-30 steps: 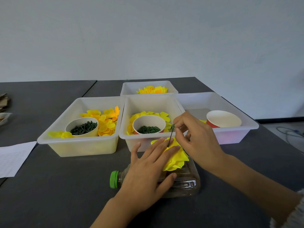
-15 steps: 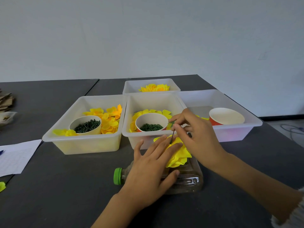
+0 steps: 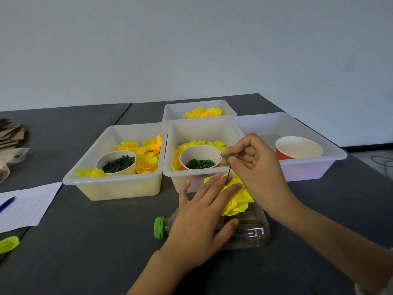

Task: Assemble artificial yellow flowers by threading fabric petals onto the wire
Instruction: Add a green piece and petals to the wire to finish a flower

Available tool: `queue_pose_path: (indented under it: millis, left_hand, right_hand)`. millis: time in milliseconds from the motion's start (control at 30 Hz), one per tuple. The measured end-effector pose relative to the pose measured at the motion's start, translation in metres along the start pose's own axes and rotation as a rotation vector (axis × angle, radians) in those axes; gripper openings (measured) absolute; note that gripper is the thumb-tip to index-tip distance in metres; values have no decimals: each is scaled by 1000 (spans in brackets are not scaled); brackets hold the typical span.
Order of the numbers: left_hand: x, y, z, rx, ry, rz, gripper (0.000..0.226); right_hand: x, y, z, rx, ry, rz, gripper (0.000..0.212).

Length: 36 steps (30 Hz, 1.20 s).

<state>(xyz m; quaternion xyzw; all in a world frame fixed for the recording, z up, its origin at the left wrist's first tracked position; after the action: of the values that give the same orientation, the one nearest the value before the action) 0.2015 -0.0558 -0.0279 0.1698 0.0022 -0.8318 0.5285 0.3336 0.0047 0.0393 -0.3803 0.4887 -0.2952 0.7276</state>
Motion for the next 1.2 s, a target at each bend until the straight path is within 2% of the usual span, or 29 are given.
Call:
queue_pose_path:
  millis: [300,500,667,833,1033,1200]
  left_hand:
    - [0,1,0,-10,3,-4,58]
    - [0,0,-1,-9,11,-2,60]
    - [0,-1,-2,-6,11,9,58]
    - [0,-2,-3,-12,-3,10,58]
    - [0,-2,-3,-14,0,7,57]
    - [1,-1,-3,-22,11,3,60]
  right_hand:
    - [6,1,2,-10,16,-18,37]
    - [10,8,1,14,-75,-57,37]
    - [13,14,2,180,-164,-125,41]
    - [5,12,11,259,-80,-114,18]
    - [-5,18,5,295,-230,-159,18]
    - [-4,20,7,330,-250,-173,20]
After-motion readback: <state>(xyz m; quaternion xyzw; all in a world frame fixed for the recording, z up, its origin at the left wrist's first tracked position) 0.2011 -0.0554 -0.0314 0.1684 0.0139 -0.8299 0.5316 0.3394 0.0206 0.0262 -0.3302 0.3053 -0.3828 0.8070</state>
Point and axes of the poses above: each hand's wrist, its own x-axis away from the middle knuckle, its own z-axis out of the back of the hand, y = z × x, the point moved 3 cm from there along -x, towards the middle knuckle, and after that the axes turned 10 degrees about -y, right-handed, at the moved point
